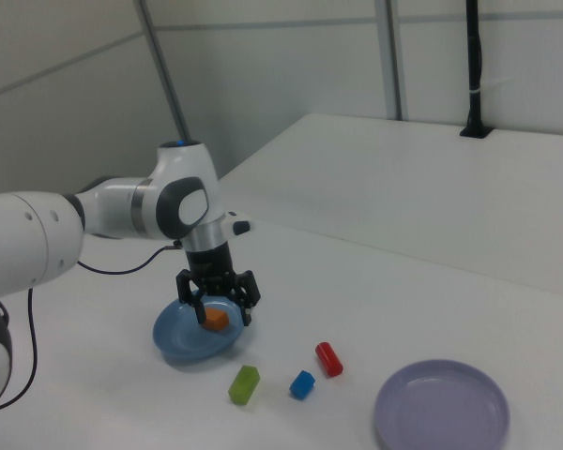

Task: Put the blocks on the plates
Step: 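Move the gripper to the green block and grasp it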

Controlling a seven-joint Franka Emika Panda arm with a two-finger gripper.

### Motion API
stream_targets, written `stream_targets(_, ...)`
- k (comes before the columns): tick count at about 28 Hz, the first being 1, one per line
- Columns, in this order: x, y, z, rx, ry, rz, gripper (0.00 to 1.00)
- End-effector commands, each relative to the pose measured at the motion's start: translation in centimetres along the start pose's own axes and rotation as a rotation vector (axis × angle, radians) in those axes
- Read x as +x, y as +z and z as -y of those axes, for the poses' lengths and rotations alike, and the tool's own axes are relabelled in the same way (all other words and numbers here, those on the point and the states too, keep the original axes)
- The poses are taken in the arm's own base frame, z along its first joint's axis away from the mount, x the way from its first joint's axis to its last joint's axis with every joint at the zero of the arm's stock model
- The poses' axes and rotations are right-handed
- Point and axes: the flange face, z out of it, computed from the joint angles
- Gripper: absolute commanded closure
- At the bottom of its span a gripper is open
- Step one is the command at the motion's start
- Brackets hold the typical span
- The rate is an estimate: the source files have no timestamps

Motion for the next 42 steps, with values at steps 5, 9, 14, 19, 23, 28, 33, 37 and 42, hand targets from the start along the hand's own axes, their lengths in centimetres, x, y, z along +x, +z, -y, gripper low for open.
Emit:
stream_targets(5, -5.4, -1.0, -6.2, 0.061, -0.046, 0.151, 0.0)
stream_targets(9, -5.4, 1.9, -8.1, 0.073, -0.019, 0.168, 0.0)
stream_targets(14, -4.5, 4.4, -7.7, 0.058, -0.015, 0.147, 0.07)
stream_targets(19, -4.2, 5.6, -6.5, 0.032, -0.041, 0.141, 0.21)
stream_targets(23, -4.3, 6.3, -6.1, 0.02, -0.045, 0.148, 0.22)
stream_targets(28, -4.0, 6.7, -5.1, -0.002, -0.049, 0.15, 0.27)
stream_targets(33, -4.1, 7.0, -4.9, -0.039, -0.063, 0.156, 0.69)
stream_targets(37, -4.0, 7.0, -4.7, -0.049, -0.071, 0.158, 0.79)
stream_targets(42, -4.0, 7.2, -4.5, -0.071, -0.084, 0.168, 0.8)
